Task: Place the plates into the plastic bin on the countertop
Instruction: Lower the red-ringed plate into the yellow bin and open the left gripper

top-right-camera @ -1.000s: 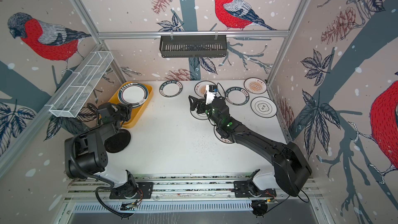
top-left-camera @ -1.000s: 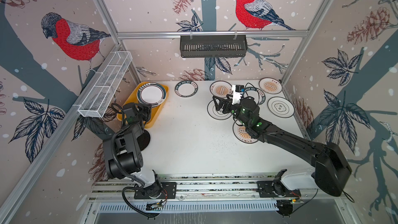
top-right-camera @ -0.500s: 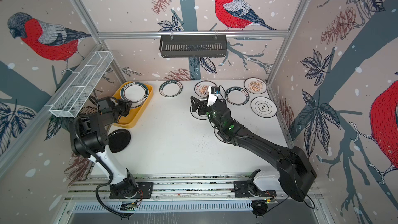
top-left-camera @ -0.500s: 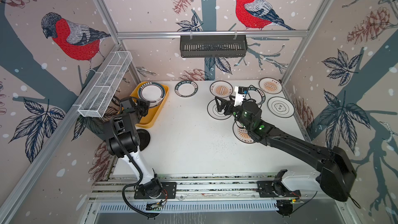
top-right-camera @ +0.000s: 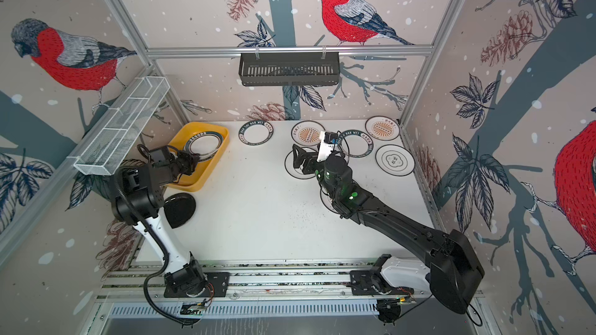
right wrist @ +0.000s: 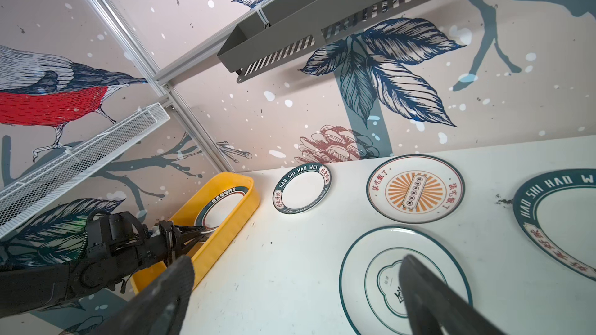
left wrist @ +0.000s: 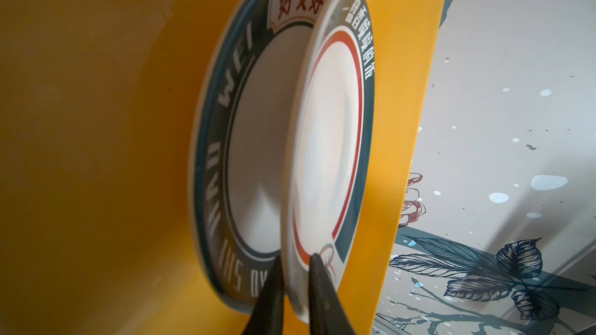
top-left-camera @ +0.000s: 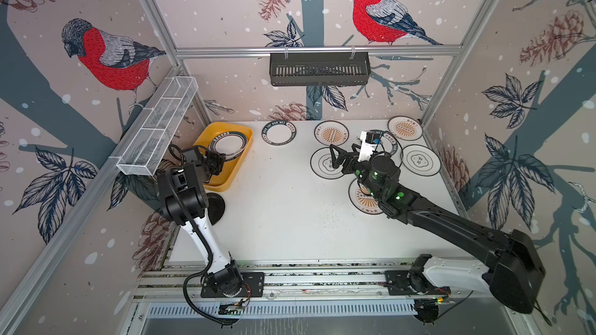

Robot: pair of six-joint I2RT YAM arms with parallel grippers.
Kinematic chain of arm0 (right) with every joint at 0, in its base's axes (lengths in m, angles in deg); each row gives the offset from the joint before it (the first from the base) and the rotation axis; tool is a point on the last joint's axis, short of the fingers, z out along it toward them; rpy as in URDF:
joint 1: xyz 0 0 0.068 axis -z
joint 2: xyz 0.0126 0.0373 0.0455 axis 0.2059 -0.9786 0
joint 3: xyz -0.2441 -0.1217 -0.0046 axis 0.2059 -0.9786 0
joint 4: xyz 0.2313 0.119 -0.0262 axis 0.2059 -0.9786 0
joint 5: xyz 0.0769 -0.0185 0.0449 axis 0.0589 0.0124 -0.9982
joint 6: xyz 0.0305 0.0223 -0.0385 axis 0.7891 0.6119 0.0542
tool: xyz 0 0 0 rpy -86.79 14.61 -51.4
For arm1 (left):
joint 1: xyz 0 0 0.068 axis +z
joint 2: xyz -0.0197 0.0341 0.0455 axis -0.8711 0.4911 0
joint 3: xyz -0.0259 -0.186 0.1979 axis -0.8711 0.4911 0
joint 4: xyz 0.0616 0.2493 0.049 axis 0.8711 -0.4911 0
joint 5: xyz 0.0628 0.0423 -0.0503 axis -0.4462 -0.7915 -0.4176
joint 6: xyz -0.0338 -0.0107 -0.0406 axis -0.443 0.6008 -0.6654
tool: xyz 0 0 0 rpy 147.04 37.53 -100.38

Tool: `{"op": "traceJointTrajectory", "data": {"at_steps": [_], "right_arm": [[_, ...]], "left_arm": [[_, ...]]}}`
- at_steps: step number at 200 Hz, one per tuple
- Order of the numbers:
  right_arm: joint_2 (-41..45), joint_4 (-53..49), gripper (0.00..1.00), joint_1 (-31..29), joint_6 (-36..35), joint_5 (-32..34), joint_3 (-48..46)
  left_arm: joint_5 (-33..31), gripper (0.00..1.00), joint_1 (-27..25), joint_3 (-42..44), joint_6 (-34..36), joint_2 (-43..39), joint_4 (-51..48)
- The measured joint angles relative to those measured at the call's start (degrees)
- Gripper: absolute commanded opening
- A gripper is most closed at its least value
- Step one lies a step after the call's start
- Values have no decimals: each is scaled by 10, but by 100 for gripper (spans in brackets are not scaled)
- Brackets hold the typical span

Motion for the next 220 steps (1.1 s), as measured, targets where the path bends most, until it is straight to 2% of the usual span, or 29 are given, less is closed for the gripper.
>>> {"op": "traceJointTrajectory", "data": {"at_steps": [17,55,85,93,132,194,220], "right_arm": [[5,-5,100,0,0,6,-4],[7,-11,100,0,0,14,-4],[12,-11,99,0,0,16,-6],[13,-11,99,0,0,16,-7],[17,-11,99,0,0,19,-10],[31,-12,100,6,3,21,-17],[38,-11,100,13,2,21,-23]], "left_arm": [[-1,30,0,-2,4,0,-3],[-2,38,0,-2,4,0,-7],[-5,56,0,-2,9,-6,-10],[-13,58,0,-2,12,-12,-15],[-35,77,1,3,29,-40,-45],[-79,86,2,15,58,-85,-115],[-90,93,2,26,72,-115,-138]]}}
